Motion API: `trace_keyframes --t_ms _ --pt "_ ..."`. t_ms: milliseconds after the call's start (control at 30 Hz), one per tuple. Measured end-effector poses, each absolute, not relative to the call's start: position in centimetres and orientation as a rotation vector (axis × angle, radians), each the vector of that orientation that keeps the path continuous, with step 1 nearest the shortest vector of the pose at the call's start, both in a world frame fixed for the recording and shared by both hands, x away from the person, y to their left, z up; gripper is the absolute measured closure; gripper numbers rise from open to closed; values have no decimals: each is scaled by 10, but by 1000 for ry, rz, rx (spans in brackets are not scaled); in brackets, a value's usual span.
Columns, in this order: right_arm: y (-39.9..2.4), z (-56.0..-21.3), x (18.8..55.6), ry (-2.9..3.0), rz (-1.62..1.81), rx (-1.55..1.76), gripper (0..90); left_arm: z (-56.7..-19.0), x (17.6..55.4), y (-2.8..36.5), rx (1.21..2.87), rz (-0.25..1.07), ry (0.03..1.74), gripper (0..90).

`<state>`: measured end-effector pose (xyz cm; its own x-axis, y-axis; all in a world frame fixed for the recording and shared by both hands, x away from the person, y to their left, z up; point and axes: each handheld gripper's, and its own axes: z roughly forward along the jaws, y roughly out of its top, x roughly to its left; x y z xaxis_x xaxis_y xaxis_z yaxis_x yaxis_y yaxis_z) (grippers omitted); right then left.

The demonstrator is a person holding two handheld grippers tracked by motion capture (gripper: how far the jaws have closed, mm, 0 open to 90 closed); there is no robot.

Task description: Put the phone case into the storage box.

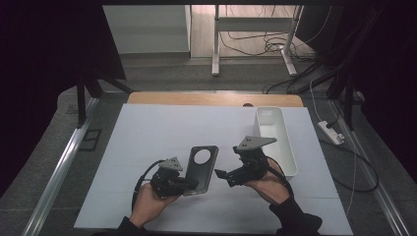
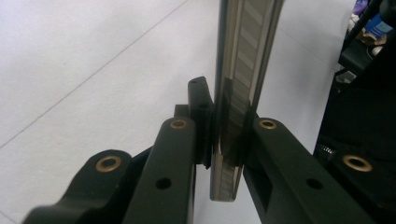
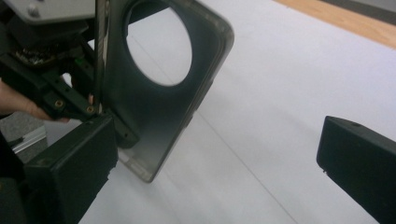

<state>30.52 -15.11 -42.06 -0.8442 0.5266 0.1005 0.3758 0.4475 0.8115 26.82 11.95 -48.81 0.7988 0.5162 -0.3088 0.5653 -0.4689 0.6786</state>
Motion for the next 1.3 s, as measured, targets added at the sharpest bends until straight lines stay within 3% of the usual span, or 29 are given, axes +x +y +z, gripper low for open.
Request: trace_keyframes --t_ms 567,667,800,933,1300 --pt "-148 -403 301 2482 1340 787 8 -488 263 113 2164 -134 764 842" --pt "-149 -400 300 2443 1327 798 110 -488 262 112 2168 -140 748 842" --pt "-152 -397 299 2445 1328 775 327 -487 261 110 2166 -159 735 842" --pt "-153 -396 298 2451 1334 746 485 -488 261 109 2175 -166 721 843" --pt "-153 -396 296 2527 1385 669 702 -488 261 111 2166 -197 664 842"
